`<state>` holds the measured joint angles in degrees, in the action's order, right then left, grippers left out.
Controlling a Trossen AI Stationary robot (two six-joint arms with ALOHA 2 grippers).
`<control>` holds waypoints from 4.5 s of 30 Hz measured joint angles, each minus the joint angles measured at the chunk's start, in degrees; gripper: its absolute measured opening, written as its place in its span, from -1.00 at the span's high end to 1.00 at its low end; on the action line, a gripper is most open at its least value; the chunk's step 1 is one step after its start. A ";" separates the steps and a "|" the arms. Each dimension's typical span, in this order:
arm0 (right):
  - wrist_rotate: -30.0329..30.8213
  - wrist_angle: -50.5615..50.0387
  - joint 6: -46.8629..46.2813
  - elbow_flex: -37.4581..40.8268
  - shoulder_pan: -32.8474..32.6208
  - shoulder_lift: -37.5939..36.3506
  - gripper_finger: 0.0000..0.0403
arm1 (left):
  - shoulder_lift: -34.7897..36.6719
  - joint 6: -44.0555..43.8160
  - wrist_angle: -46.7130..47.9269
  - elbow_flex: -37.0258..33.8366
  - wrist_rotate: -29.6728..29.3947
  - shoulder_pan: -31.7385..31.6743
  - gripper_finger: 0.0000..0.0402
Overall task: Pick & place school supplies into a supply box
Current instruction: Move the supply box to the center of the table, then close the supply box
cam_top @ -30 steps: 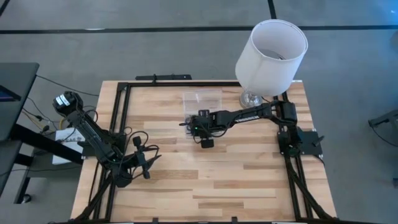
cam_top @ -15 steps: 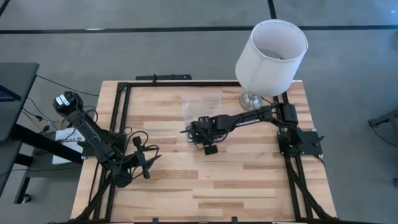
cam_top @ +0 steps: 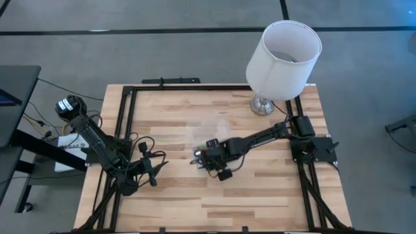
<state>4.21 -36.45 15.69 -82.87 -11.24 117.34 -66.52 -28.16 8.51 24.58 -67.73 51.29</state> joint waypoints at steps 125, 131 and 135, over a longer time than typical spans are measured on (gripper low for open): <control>34.28 5.54 -44.25 13.84 -9.20 -0.02 0.52 | -0.24 31.75 -39.08 -7.98 68.97 -41.56 0.31; 32.74 11.50 -36.39 13.86 -6.65 0.07 0.52 | -0.24 31.95 -39.98 -7.62 68.76 -40.28 0.31; 31.63 13.91 -33.78 13.86 -4.91 0.09 0.52 | -1.85 31.67 -40.18 -6.72 67.55 -40.26 0.31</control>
<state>35.84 -22.54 -18.09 -69.01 -16.15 117.43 -68.37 3.51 -31.66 17.86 -0.18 11.03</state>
